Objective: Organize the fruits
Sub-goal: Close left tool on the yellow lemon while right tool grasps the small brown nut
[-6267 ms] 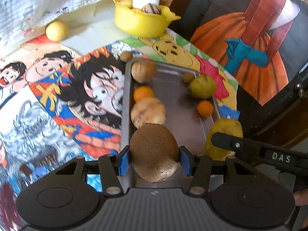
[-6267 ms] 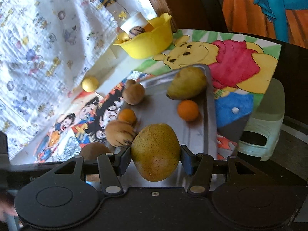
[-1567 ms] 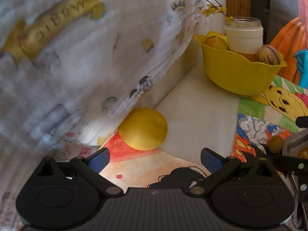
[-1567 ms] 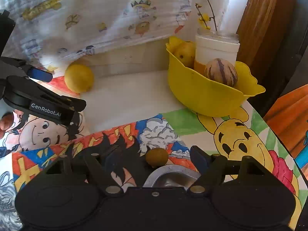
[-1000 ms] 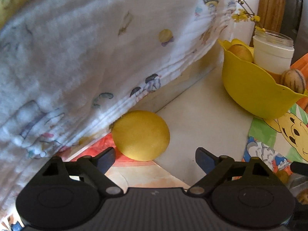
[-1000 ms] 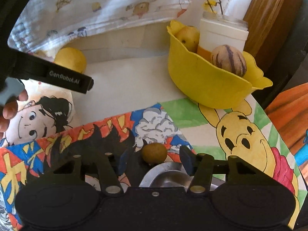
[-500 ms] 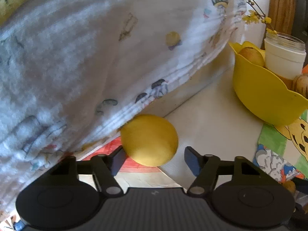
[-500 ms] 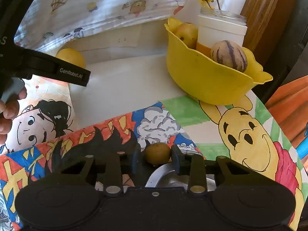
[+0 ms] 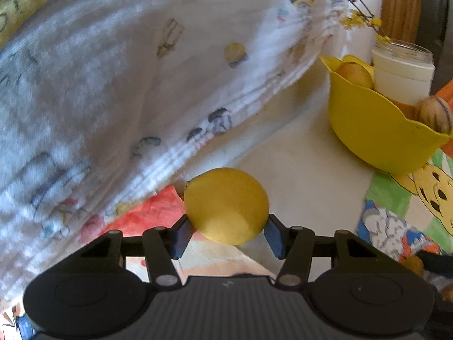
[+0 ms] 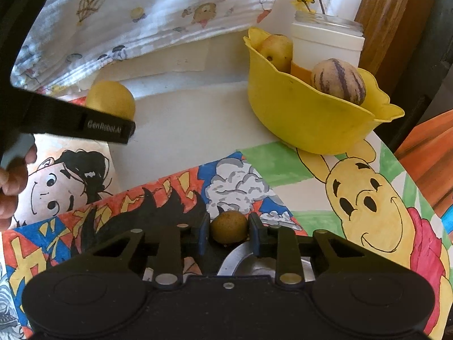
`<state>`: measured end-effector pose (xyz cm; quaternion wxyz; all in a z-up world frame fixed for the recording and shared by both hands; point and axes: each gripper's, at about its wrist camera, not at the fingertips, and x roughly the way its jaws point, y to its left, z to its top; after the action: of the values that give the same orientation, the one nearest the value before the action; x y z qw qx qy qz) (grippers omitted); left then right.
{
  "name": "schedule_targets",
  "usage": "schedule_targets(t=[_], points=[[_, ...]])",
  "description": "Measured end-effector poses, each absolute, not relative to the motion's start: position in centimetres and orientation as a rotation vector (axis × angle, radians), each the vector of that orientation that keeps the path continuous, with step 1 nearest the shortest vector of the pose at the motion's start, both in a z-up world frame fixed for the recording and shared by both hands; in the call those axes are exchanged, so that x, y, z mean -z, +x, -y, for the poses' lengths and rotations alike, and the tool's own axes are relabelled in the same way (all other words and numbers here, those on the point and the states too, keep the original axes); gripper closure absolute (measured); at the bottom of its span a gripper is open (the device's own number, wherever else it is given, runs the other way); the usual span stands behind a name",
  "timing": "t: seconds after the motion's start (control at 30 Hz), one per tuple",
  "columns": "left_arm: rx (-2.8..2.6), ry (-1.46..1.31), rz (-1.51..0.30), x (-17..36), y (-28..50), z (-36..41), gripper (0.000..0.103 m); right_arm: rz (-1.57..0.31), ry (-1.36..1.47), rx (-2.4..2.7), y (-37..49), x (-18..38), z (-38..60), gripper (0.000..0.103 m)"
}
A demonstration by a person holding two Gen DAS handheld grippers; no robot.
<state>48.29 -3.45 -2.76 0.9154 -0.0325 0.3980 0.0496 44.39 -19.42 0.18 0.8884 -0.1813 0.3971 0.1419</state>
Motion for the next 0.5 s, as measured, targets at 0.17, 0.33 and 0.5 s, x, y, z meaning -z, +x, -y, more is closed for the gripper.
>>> schedule_targets(t=[0.17,0.33,0.5], points=[[-0.06,-0.018,-0.829,2.9,47.3,4.2,0.044,-0.823,-0.379,-0.313,44.3,-0.2,19.3,0.072],[-0.068,0.031,-0.822,3.1,47.5,5.0,0.038,-0.829,-0.377,-0.319,44.4,-0.1,19.4,0.071],[-0.072,0.024,-0.823,3.4,48.2,4.8,0.031,-0.84,-0.361,-0.328,44.6,0.0,19.6,0.07]])
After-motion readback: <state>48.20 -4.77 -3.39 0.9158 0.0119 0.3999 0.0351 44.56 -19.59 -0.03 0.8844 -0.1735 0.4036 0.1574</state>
